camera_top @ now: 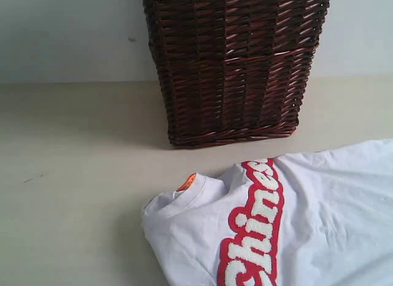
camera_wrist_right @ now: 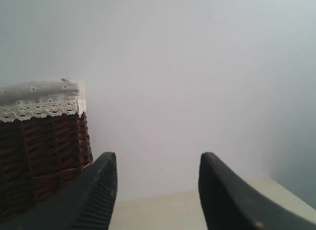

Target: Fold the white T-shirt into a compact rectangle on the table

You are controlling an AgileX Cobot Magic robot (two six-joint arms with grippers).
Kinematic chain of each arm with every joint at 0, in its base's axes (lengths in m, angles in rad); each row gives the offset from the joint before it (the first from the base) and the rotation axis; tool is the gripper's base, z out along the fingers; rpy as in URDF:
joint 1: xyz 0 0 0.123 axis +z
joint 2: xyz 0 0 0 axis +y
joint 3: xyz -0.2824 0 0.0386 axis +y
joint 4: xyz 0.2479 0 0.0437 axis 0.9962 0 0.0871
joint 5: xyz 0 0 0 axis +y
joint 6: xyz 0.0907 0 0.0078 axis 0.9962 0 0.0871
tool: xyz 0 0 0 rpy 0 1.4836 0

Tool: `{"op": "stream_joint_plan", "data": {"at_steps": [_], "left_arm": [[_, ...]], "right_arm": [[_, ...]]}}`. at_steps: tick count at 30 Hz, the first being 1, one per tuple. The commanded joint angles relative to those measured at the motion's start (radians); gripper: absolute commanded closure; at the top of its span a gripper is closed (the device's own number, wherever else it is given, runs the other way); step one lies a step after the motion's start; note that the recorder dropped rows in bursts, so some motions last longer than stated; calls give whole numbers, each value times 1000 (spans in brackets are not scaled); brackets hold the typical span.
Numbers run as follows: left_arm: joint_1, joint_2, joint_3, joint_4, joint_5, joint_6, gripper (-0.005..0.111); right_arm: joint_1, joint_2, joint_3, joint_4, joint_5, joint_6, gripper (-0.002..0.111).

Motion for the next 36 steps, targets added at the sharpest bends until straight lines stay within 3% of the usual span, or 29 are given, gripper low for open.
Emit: {"op": "stream_joint_plan", "data": {"at_steps": [1,4,6,8,12,15,18,26,36], "left_arm": [[-5,-7,-4,-3,-11,-2,107],[-5,-7,-4,-3,-11,-2,107],[-5,-7,-4,-3,-11,-2,107],[-5,-7,-4,-3,-11,-2,107],[-5,-7,-4,-3,-11,-2,107],[-5,-7,-4,-3,-11,-2,107],[-5,-7,-4,-3,-11,-2,107],[-5,-7,-4,-3,-11,-2,107],[-5,-7,-4,-3,-11,-4,107]], "right_arm": [[1,-5,4,6,-6,2,58],[1,-5,47,6,0,-48,58],[1,-5,89,-65,22,28,58],[1,-5,128,-298,22,264,58],[1,-5,152,-1055,58,1145,58],[1,-5,152,-1238,259,1378,58],[1,-5,152,-1345,459,1443,58],[-15,1,152,-1618,464,1522,58],[-23,5,152,-1462,464,1420,58]]}}
